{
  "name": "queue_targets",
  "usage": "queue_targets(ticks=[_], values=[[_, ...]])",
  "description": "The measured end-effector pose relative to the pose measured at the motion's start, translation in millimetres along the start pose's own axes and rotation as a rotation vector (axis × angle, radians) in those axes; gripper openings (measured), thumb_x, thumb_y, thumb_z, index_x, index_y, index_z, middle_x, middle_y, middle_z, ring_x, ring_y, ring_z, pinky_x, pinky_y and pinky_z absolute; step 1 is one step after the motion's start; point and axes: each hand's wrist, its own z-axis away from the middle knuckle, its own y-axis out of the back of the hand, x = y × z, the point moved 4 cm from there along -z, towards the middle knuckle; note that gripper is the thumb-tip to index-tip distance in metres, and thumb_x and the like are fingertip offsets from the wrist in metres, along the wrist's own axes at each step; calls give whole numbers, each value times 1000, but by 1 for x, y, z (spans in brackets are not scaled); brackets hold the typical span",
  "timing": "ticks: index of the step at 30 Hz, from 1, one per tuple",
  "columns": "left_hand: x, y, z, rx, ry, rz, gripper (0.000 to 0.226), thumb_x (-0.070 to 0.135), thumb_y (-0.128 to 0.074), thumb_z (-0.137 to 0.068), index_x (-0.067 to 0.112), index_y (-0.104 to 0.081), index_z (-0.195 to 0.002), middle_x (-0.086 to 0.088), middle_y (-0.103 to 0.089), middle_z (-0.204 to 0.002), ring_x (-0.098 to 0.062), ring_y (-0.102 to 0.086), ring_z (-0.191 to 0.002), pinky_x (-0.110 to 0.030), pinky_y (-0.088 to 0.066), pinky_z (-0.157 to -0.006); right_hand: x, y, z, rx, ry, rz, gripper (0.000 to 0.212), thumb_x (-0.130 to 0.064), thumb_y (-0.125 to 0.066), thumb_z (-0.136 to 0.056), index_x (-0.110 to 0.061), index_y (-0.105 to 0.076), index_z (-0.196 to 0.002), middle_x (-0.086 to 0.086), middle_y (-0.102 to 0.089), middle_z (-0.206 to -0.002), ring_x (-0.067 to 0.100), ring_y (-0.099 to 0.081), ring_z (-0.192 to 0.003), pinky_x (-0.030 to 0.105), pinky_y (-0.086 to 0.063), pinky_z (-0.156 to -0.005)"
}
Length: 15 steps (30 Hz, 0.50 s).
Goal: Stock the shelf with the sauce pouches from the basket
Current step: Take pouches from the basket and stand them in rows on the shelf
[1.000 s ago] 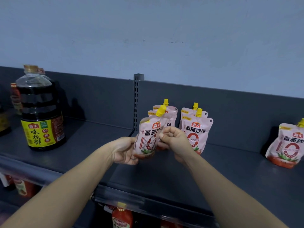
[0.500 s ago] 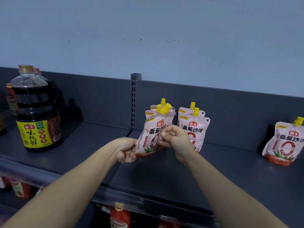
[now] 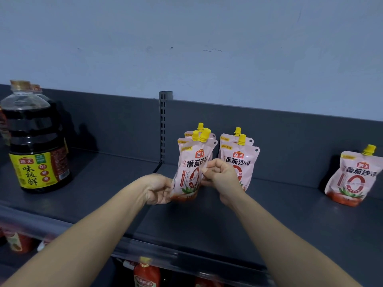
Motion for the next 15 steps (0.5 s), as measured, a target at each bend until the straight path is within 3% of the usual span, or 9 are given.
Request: queue_targets(ticks=[4, 8, 12, 15], values=[[3, -5, 1, 23, -36, -78, 29, 5, -42, -96, 4, -65, -80, -7, -69, -63, -12, -62, -46, -16, -48, -43, 2, -2, 1, -1, -1, 34, 19, 5, -56, -90, -10, -56, -77, 6, -65, -75, 17, -64, -73, 24, -56, -57], [11, -1, 1, 125, -198, -209, 21, 6, -45, -94, 7, -65, -91, -11, -65, -80, -15, -58, -60, -22, -48, -51, 8, 3, -2, 79, -9, 100, 24, 4, -56, -90, -12, -54, -72, 3, -60, -67, 16, -60, -68, 33, -59, -64], [19, 5, 4, 146, -344, -209, 30, 8, -42, -93, -1, -69, -101, -16, -67, -95, -26, -61, -84, -41, -56, -84, 21, 5, -2, 184, -66, 172, 21, 1, -58, -89, -12, -56, -72, 6, -64, -74, 21, -63, -73, 47, -60, -74], [21, 2, 12, 160, -433, -228, 40, -8, -37, -83, 4, -72, -97, -12, -72, -91, -24, -64, -82, -38, -56, -80, 28, 4, -2, 242, -67, 235, 22, -2, -60, -86, -16, -59, -69, 8, -69, -82, 26, -67, -82, 51, -59, -75]])
